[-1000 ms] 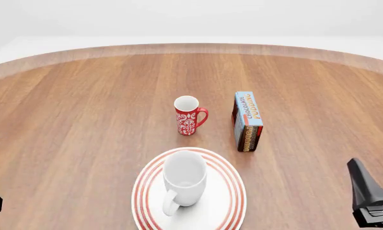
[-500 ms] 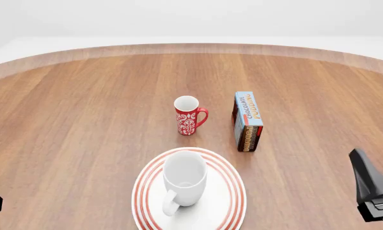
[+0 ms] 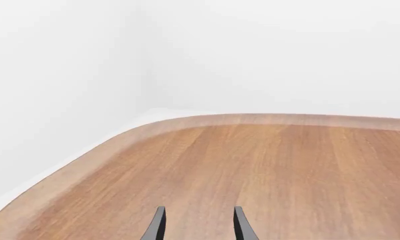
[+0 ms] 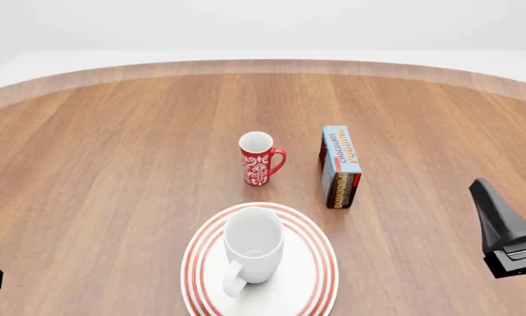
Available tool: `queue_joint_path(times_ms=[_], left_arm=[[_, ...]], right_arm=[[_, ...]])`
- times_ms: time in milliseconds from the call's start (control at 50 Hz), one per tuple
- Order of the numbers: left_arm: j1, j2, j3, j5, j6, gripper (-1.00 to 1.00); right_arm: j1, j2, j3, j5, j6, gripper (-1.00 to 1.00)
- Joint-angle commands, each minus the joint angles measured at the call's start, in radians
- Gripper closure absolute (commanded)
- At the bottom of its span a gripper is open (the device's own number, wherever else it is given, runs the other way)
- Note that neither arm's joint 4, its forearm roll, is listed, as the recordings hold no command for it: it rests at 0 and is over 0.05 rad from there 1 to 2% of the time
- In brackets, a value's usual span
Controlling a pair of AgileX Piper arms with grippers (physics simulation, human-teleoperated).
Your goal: Pick up the white mug and put it on the plate, and put the chocolate pudding to the right of the plate.
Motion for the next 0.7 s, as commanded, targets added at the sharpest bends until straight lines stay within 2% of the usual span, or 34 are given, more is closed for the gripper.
queue_joint_path(times_ms=[20, 400, 700], left_arm=[[0.000, 0.000, 0.000, -0.002, -0.002, -1.00], [0.003, 0.000, 0.000, -0.007, -0.013, -1.00], [0.005, 0.000, 0.000, -0.008, -0.017, -1.00]], right_arm=[[0.037, 0.057, -0.047, -0.025, -0.021, -1.00], [0.107, 0.232, -0.092, -0.133, -0.043, -1.00], [0.125, 0.373, -0.129, -0.205, -0.044, -1.00]])
